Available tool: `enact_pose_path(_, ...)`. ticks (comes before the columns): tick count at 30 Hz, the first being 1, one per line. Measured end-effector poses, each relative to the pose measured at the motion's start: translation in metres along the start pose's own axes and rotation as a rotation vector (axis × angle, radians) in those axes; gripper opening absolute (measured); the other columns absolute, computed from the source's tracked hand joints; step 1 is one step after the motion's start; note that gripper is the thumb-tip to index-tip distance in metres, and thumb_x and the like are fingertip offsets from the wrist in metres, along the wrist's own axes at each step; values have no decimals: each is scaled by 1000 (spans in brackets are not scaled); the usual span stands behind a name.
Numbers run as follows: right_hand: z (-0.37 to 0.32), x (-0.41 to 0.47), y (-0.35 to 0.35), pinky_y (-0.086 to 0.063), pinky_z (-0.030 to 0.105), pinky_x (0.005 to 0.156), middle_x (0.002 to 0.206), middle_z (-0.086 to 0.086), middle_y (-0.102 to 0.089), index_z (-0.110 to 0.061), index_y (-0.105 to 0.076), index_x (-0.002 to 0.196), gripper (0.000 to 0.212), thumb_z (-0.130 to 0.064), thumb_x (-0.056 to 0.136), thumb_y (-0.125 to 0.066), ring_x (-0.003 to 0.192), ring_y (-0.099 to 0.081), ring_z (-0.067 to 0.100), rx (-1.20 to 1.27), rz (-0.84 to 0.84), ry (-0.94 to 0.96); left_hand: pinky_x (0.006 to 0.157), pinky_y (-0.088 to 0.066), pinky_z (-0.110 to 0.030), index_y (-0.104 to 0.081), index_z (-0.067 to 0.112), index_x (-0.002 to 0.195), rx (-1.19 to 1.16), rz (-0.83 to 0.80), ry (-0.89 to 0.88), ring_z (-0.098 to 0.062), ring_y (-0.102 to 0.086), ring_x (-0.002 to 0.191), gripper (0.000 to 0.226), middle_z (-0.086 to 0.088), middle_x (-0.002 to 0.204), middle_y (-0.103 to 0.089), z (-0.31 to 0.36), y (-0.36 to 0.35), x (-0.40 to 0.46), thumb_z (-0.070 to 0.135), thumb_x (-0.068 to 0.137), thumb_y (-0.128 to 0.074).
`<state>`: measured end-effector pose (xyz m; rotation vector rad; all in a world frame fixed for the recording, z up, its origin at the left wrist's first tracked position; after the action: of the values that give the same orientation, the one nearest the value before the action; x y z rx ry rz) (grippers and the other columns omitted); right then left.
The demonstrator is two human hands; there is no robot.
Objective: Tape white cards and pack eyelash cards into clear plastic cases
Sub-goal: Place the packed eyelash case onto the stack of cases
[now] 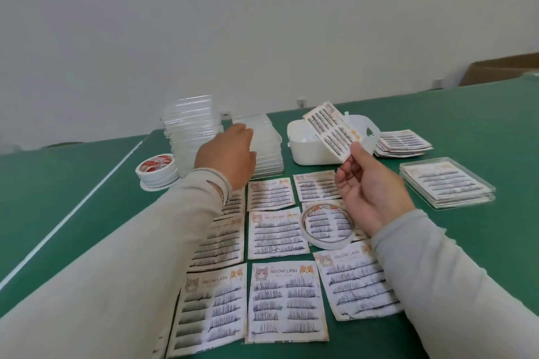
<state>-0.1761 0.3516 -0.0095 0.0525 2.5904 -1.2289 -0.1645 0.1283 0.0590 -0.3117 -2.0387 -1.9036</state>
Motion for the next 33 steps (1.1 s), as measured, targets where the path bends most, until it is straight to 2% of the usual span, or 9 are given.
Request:
enact_pose_path(12, 10, 2, -2, -55, 24, 51, 56, 3, -64, -3, -64, 90, 7, -7, 95, -66, 46, -62, 11, -19, -14, -95, 87, -53, -39, -55, 25, 141, -76, 155, 20, -26, -66, 108, 35, 1, 140, -60, -6, -2, -7, 25, 107, -45)
enact_pose_path(16, 11, -7, -12, -58, 27, 56, 66, 7, -68, -1, -68, 93, 9, -9, 95, -64, 53, -64, 14, 32, -174, -172, 83, -53, -36, -64, 21, 126, -272, 393, -40, -24, -67, 97, 28, 0, 131, -64, -7, 29, -37, 13, 101, -55)
enact_pose_path(20, 22, -25, -24, -61, 44, 75, 93, 16, -75, 1, -77, 105, 26, -13, 85, -67, 78, -74, 25, -108, -428, -307, 89, -56, -37, -72, 13, 116, -336, 490, -200, -23, -69, 101, 31, -4, 119, -71, 5, 33, -91, -1, 87, -70)
enact_pose_path(24, 37, -37, -29, -62, 46, 74, 100, 22, -74, 3, -64, 118, 28, -12, 98, -53, 89, -75, 29, -196, -483, -391, 89, -57, -30, -68, 23, 126, -577, 338, -271, -4, -61, 109, 44, 20, 128, -62, 11, 14, -120, 4, 88, -62)
enact_pose_path(26, 39, -40, -30, -63, 43, 71, 96, 22, -74, 4, -64, 115, 26, -12, 99, -50, 86, -75, 27, -214, -505, -400, 77, -56, -21, -62, 33, 128, -993, 373, -53, -3, -63, 101, 47, 32, 117, -61, 2, 9, -124, 10, 87, -52)
enact_pose_path(28, 39, -44, -33, -64, 43, 75, 97, 24, -72, 7, -64, 112, 30, -11, 91, -55, 87, -73, 28, -198, -538, -410, 70, -57, -26, -63, 32, 121, -1442, 331, 277, -14, -67, 101, 33, 23, 115, -66, -9, 0, -121, 24, 92, -52)
enact_pose_path(29, 41, -47, -35, -64, 43, 78, 100, 26, -71, 10, -63, 116, 34, -11, 89, -55, 89, -72, 29, -188, -571, -422, 76, -57, -35, -65, 31, 121, -1626, 161, 356, -22, -66, 110, 30, 12, 121, -69, -5, -6, -115, 36, 96, -50)
enact_pose_path(31, 45, -56, -40, -62, 44, 87, 106, 30, -70, 14, -55, 126, 40, -11, 95, -50, 96, -71, 32, -189, -670, -456, 97, -51, -50, -65, 23, 131, -1929, -255, 284, -35, -61, 123, 53, -12, 130, -68, 16, -13, -107, 58, 100, -40)
enact_pose_path(33, 50, -61, -41, -57, 46, 94, 108, 25, -70, 13, -54, 127, 38, -11, 99, -48, 95, -72, 30, -211, -738, -478, 104, -47, -52, -60, 12, 136, -2145, -397, 184, -39, -62, 120, 69, -21, 126, -67, 30, -15, -108, 65, 99, -37)
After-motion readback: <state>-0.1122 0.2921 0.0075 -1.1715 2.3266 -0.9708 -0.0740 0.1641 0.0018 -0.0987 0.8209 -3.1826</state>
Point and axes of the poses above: each hand's wrist, its own x-axis towards the middle knuckle, its own y-axis out of the back of the hand, z = x × y, the point moved 4 cm from there along x, towards the middle knuckle
